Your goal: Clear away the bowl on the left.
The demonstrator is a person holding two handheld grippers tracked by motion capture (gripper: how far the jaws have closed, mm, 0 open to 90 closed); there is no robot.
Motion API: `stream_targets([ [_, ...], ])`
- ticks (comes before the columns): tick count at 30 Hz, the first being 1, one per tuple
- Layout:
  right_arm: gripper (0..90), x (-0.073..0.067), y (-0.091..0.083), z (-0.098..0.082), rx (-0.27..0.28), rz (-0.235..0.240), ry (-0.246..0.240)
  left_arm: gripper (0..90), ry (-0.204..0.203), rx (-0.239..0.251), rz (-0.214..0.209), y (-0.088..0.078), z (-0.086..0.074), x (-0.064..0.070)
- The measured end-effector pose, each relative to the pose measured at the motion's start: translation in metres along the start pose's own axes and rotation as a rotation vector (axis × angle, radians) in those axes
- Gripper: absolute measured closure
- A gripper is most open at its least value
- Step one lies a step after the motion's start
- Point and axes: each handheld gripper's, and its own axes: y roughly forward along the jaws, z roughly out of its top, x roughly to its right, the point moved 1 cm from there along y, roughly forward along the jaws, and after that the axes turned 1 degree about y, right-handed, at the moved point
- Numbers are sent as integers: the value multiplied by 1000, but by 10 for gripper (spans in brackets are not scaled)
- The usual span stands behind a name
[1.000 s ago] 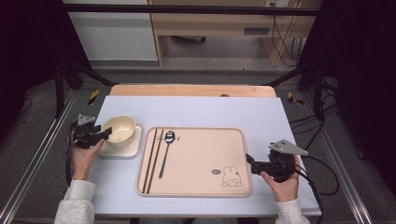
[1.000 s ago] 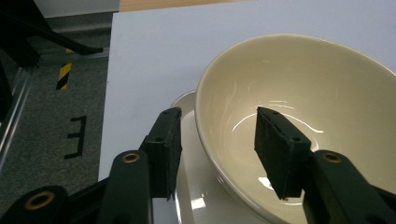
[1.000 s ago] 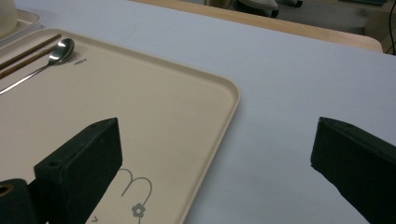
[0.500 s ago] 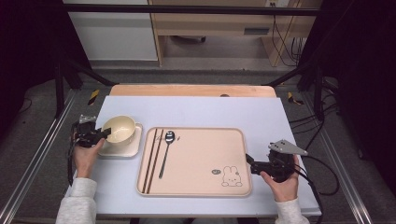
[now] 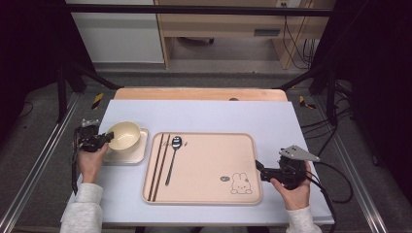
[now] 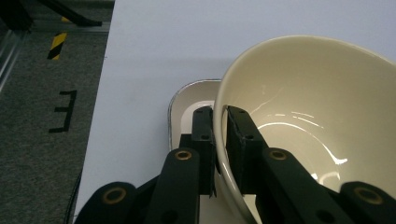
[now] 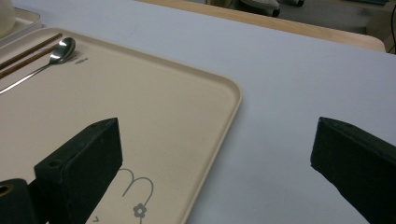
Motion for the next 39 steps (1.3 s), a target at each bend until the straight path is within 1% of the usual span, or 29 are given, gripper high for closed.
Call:
stream_targets([
  [5, 24, 0, 0, 0, 0, 1, 0, 823, -16, 3, -4, -2, 0, 0],
  [7, 24, 0, 0, 0, 1, 1, 1, 825, -22, 9, -9, -3, -1, 1],
  [8, 24, 0, 0, 0, 1, 1, 1, 828, -23, 20, -13, -5, 0, 2],
  [9, 24, 0, 0, 0, 1, 1, 1, 829, -15, 24, -9, -6, 0, 4],
  [10, 24, 0, 0, 0, 1, 1, 1, 829, -15, 24, -9, -6, 0, 4],
  [11, 24, 0, 0, 0, 1, 2, 1, 830, 1, 28, 2, -7, 0, 6],
  [17, 24, 0, 0, 0, 3, 0, -1, 830, 7, 39, 15, -10, 0, 9],
  [18, 24, 0, 0, 0, 3, 0, -1, 831, 20, 51, 7, -10, 0, 9],
  [19, 24, 0, 0, 0, 2, 1, 1, 830, 22, 45, 20, -13, -1, 10],
  [24, 24, 0, 0, 0, 1, 1, 2, 830, 14, 60, 14, -15, -4, 10],
  [31, 24, 0, 0, 0, 1, 1, 3, 830, 10, 99, 13, -25, -7, 10],
  [34, 24, 0, 0, 0, 2, 0, 1, 830, 17, 118, 11, -31, -5, 11],
  [35, 24, 0, 0, 0, 3, -1, 0, 830, 17, 136, 9, -35, -5, 12],
  [37, 24, 0, 0, 0, 3, -2, 0, 830, 20, 141, 6, -37, -5, 13],
  [39, 23, 0, 0, 0, 4, -2, 0, 830, 28, 160, 3, -43, -4, 16],
])
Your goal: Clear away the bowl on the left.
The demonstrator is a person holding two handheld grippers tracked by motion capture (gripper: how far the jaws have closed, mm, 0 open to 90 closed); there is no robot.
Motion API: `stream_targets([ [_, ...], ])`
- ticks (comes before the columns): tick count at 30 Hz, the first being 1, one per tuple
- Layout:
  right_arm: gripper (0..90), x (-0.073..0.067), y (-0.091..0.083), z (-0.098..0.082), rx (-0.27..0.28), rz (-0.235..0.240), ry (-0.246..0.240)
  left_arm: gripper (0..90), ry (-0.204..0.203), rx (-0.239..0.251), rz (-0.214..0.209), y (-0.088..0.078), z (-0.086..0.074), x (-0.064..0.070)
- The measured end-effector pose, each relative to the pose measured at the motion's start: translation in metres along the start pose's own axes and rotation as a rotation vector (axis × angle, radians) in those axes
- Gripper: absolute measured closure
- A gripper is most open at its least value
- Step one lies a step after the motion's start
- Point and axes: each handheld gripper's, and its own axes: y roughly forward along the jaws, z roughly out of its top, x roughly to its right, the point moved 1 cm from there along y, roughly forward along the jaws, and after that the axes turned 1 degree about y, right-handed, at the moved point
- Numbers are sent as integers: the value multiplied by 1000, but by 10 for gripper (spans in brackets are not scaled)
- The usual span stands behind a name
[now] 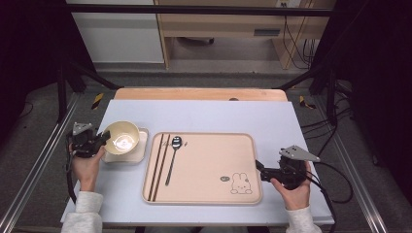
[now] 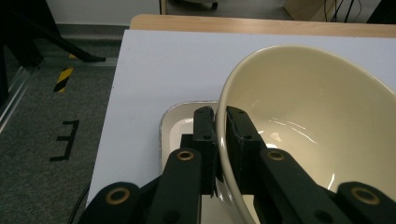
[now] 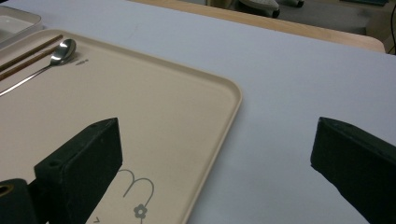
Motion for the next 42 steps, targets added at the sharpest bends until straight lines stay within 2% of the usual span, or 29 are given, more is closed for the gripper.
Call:
stream_targets([
  [9, 23, 0, 0, 0, 2, -1, -1, 830, 11, 41, -19, -13, 3, 7],
  [19, 23, 0, 0, 0, 0, 1, 0, 829, 38, 75, -43, -25, 6, 20],
  [28, 23, 0, -1, 0, 3, 3, 3, 830, 68, 115, -87, -33, 13, 43],
  [32, 23, 0, -1, 0, 3, 1, 2, 830, 76, 115, -99, -34, 15, 50],
  [42, 22, 0, -1, 0, 7, 1, -1, 830, 113, 126, -152, -32, 21, 79],
])
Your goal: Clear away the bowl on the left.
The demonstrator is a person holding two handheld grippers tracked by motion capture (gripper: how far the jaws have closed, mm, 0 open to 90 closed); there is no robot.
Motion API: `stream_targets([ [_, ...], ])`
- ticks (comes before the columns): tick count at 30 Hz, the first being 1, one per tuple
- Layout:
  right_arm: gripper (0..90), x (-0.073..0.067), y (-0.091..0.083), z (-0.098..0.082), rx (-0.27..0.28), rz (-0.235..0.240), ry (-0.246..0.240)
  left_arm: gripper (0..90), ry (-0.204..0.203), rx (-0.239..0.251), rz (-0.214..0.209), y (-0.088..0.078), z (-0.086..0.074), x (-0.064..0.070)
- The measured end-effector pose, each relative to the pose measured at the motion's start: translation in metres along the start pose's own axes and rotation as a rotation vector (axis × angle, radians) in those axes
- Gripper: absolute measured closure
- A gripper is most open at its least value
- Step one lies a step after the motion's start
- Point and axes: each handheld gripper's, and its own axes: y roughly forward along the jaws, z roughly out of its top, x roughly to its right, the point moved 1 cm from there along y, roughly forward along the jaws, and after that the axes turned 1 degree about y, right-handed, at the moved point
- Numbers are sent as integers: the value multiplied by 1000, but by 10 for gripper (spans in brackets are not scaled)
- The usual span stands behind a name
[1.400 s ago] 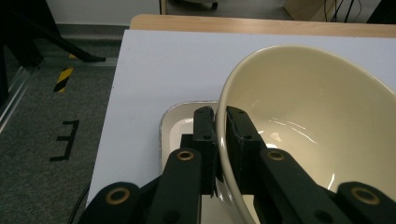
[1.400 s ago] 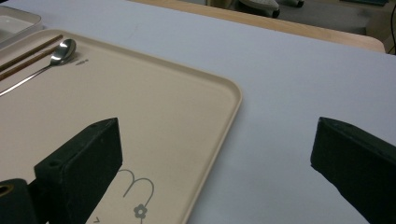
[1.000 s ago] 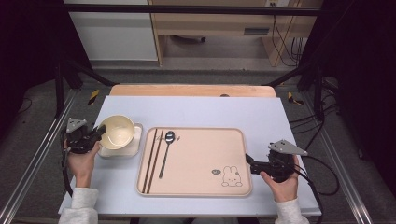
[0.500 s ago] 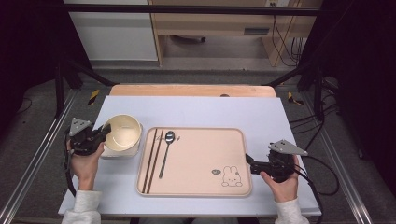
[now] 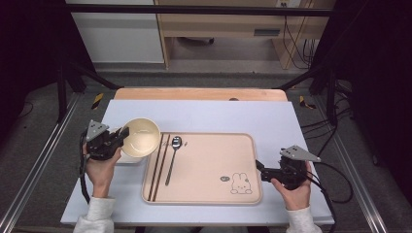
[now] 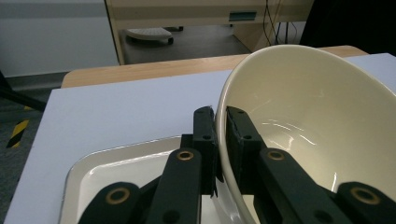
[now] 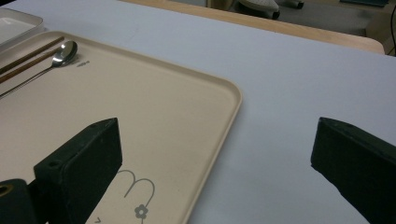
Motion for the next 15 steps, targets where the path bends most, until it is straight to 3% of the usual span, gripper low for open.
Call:
stream_targets([
  [15, 22, 0, -1, 0, 2, 3, 4, 830, 31, -3, -57, 17, 7, 34],
])
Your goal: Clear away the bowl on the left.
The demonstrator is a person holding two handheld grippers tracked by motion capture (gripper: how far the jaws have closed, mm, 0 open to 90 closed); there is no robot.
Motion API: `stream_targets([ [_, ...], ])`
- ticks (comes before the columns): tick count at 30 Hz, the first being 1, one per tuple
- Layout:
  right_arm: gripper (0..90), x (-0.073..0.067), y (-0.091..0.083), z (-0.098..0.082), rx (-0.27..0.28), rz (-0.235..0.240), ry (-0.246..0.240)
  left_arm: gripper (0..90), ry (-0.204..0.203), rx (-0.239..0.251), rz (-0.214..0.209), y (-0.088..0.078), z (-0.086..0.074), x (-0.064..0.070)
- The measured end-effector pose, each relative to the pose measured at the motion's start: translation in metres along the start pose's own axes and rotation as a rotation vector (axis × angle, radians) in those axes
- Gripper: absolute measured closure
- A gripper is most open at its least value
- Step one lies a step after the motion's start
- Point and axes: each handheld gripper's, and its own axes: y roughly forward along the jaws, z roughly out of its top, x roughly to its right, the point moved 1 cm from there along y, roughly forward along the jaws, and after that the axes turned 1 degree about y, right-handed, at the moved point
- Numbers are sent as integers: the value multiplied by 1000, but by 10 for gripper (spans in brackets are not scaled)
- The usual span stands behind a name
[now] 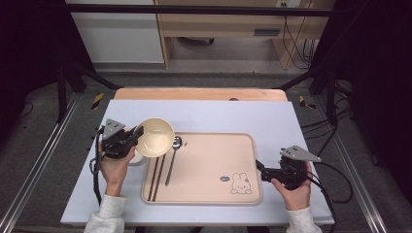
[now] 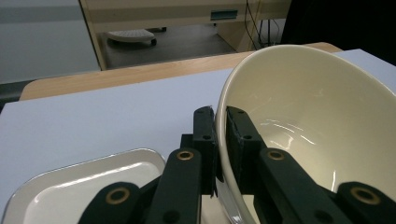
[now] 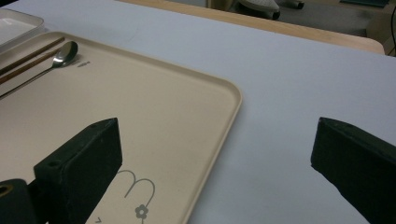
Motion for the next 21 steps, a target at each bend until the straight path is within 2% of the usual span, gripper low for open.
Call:
stream_targets([
  [13, 22, 0, -1, 0, 3, 5, 2, 829, 44, -27, -43, 26, 9, 32],
  [21, 19, 0, -3, 1, 8, 8, 9, 829, 61, -51, -55, 44, 11, 44],
])
